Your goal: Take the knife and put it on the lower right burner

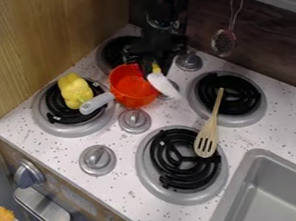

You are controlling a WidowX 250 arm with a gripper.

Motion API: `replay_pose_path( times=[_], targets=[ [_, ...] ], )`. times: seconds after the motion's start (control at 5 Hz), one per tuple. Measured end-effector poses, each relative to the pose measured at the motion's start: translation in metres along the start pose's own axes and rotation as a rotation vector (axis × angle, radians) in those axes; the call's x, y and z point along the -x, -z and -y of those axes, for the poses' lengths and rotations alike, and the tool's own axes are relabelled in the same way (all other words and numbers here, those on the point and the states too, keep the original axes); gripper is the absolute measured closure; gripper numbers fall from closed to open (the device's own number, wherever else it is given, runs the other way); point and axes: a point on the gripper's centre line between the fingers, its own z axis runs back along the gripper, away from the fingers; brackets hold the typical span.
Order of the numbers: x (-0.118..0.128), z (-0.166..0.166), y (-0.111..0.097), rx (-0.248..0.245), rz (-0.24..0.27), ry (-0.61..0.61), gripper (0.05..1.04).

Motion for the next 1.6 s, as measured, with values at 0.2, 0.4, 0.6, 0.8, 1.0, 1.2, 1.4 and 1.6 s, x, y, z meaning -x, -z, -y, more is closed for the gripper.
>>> replay_pose_path(
  times=[0.2,0.4,0.6,0.8,1.0,1.2,1.4,1.6],
  targets=[
    [0.015,0.012,0.003,0.026,0.020,0.145,0.719],
    [0.026,0.017,-0.001,0.022,0.024,0.205,0.719],
    [0.043,0.022,-0.002,0.009,-0.032,0.157,0.719],
    [0.061,0.018,-0.007,-0.019,-0.063,0.062,0.719],
    [0.079,0.014,-0.017,-0.056,-0.108,-0.083,0.720],
    [0.089,0.003,-0.014,-0.083,-0.107,-0.234,0.719],
    [0.096,-0.003,-0.013,-0.078,-0.117,-0.320,0.719],
    [0.100,-0.011,-0.006,-0.081,-0.111,-0.414,0.720]
  ],
)
